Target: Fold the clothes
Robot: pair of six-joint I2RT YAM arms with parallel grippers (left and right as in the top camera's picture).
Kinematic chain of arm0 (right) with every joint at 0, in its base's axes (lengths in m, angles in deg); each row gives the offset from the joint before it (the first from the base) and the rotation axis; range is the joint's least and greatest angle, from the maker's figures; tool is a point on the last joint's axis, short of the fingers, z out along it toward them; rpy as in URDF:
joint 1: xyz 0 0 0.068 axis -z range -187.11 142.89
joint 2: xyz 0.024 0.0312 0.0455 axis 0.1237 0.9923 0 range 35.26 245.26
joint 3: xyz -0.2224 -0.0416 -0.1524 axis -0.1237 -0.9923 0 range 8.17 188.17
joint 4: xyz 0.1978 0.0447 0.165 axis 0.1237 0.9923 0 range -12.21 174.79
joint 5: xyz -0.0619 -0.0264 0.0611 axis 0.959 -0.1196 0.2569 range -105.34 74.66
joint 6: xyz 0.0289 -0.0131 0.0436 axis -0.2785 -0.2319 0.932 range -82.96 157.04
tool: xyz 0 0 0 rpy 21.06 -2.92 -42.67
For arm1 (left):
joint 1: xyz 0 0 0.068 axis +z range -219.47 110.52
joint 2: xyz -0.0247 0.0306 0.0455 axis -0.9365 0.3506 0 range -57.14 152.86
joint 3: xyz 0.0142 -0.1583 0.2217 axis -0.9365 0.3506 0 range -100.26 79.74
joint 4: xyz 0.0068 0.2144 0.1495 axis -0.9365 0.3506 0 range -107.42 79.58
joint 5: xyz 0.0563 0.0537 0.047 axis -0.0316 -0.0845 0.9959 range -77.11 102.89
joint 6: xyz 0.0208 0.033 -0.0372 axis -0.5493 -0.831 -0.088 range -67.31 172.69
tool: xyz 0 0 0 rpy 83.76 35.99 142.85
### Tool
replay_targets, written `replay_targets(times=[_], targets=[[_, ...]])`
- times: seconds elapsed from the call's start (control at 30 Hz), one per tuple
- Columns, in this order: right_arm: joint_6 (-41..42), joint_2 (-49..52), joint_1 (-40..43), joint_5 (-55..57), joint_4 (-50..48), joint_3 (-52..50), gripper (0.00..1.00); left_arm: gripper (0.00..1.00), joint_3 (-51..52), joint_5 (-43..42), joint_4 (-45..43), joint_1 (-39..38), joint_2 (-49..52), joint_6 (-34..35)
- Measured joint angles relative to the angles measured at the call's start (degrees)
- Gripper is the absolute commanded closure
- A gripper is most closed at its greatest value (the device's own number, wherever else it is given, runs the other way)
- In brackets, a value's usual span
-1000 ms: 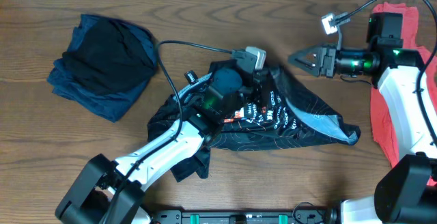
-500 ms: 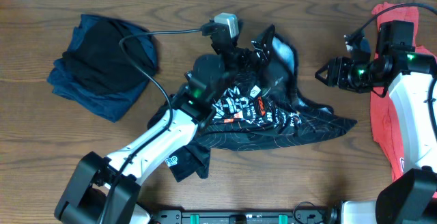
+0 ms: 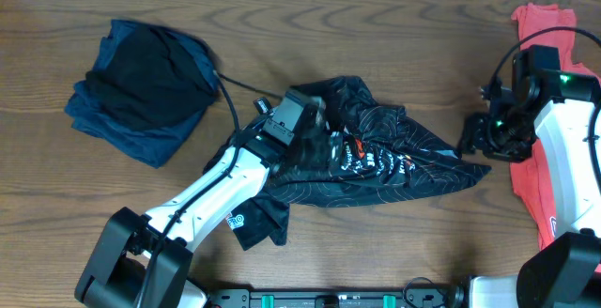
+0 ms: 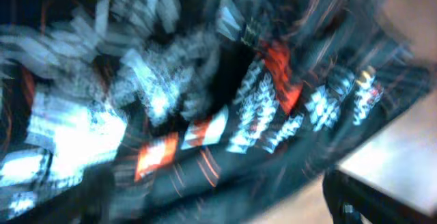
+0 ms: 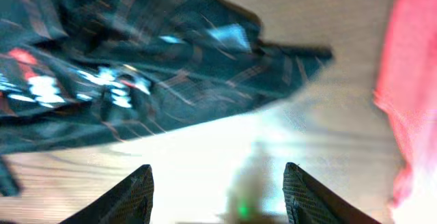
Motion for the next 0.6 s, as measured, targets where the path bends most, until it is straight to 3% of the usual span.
replay_targets(times=[0.3,0.6], targets=[[1.11,-0.13,0.0,5.18,-7.04,-9.68,0.39,0.02,0.02,3.85,18.73,1.81,-1.75,-2.73],[2.54,-0.13,0.0,6.08,-16.04,-18.67,0.37,0.02,0.02,11.82,27.36,9.01,-13.2,-2.97]])
